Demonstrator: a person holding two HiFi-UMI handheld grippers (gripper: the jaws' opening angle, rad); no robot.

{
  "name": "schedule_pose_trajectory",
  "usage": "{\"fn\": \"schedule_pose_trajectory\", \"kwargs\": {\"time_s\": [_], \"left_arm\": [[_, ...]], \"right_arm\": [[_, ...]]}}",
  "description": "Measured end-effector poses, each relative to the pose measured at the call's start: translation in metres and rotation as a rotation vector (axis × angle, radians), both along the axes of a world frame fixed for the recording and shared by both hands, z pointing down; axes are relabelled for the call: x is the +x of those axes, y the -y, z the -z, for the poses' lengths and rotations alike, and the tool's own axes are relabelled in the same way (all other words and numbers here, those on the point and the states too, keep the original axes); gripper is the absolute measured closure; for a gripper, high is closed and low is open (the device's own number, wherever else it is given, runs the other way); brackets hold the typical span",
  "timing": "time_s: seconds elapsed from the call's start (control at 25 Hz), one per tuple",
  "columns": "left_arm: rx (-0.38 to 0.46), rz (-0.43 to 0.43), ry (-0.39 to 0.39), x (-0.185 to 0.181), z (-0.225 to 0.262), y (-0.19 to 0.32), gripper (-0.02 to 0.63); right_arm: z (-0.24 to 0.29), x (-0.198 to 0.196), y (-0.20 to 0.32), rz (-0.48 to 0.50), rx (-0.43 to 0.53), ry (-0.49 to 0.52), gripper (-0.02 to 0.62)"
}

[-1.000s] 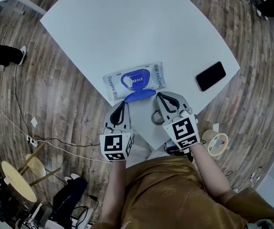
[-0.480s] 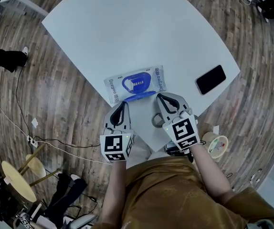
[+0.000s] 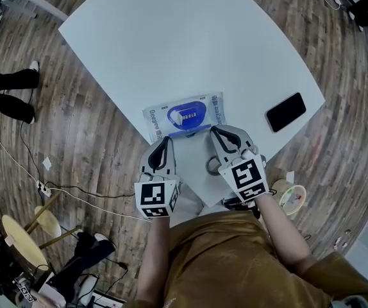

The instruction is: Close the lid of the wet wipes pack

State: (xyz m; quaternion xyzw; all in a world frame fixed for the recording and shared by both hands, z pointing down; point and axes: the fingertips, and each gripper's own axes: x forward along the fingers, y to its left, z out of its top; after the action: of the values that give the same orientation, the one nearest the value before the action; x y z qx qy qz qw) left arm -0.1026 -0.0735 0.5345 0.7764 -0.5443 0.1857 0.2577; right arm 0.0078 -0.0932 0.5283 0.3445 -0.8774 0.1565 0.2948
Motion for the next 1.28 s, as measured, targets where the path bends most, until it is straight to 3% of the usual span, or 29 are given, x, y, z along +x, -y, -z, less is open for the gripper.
{"fn": "schedule_pose_trajectory", "kwargs": {"time_s": [1.28], "left_arm": [[-0.021, -0.009, -0.01, -0.002, -0.01, 0.024, 0.609]], "right_arm": [[-0.008, -0.007, 0.028, -0.01, -0.019, 0.005, 0.586]]}}
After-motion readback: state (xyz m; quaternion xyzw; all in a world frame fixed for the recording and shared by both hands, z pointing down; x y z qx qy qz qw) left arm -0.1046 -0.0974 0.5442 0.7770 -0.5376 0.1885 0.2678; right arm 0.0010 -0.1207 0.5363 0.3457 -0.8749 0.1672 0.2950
